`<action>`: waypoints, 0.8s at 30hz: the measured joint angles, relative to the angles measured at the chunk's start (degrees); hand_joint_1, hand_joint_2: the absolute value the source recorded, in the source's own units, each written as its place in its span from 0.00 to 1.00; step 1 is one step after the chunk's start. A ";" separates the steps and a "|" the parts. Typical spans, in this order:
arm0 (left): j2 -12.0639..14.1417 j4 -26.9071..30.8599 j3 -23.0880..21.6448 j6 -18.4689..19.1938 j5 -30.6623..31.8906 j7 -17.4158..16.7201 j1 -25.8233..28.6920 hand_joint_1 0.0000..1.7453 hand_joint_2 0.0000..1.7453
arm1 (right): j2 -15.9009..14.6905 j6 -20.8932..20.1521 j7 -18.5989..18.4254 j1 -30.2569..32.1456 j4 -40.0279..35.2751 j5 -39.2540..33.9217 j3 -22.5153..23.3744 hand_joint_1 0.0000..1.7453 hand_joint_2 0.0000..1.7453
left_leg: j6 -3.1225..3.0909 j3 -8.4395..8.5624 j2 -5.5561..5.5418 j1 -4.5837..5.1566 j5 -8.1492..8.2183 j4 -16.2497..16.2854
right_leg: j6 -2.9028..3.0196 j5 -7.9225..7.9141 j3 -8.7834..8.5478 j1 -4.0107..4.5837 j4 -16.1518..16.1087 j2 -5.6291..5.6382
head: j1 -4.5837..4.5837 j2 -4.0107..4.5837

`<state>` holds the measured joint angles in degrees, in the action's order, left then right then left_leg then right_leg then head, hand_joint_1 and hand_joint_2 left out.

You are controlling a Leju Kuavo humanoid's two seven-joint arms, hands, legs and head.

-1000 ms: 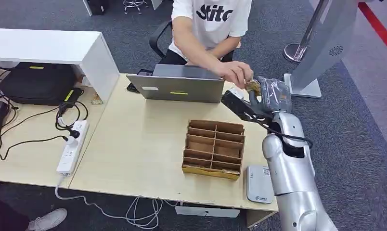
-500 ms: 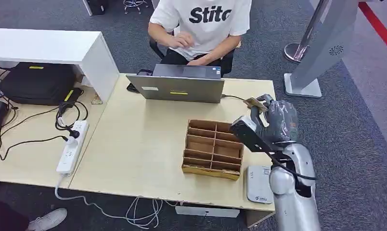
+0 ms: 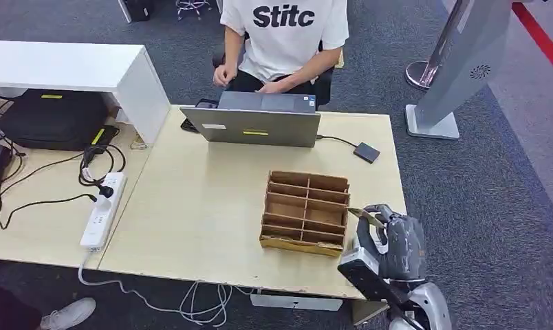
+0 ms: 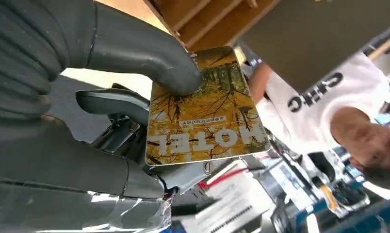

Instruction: Pass the card to the sensor for recognition and then transmit it.

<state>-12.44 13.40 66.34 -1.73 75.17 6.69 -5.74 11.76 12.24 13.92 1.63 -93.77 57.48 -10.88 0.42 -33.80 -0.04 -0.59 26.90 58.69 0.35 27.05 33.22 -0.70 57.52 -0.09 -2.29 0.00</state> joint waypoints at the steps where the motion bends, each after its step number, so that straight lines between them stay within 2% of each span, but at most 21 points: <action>1: 0.00 0.00 0.20 -0.02 -0.11 0.04 0.01 0.00 1.00 | -0.07 0.04 -0.07 0.62 0.20 0.07 0.00 1.00 1.00 | 0.00 0.00 0.00 0.00 0.00 0.00 | 0.00 0.00 0.00 0.00 0.00 0.00 | 0.00 0.00; 7: 0.00 0.00 0.83 -0.04 -0.24 0.28 0.02 0.00 1.00 | -0.50 0.07 -2.38 1.97 3.49 1.61 0.17 1.00 1.00 | 0.00 0.01 0.01 0.00 0.00 0.00 | 0.00 0.00 0.00 0.00 0.00 0.01 | 0.00 0.00; 13: 0.02 0.00 0.83 -0.48 0.20 0.61 0.03 0.00 1.00 | -1.09 0.00 -5.90 1.99 7.39 6.54 2.36 1.00 1.00 | 0.00 0.01 0.00 0.01 0.00 0.00 | 0.00 0.00 0.00 0.00 0.00 0.01 | 0.00 0.00; 24: 0.02 0.00 0.83 -0.61 0.57 0.66 0.04 0.00 1.00 | -1.38 -0.35 -7.50 2.16 8.66 9.14 7.30 1.00 1.00 | 0.00 0.01 0.01 0.00 0.00 0.00 | 0.01 0.01 0.00 0.00 0.00 0.01 | -0.02 0.00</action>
<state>-12.41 13.40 67.17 -2.34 75.73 7.34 -5.70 10.38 11.89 6.43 3.79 -85.11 66.62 -3.58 0.42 -33.79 -0.04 -0.59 26.91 58.69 0.36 27.06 33.22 -0.70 57.52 -0.08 -2.32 0.00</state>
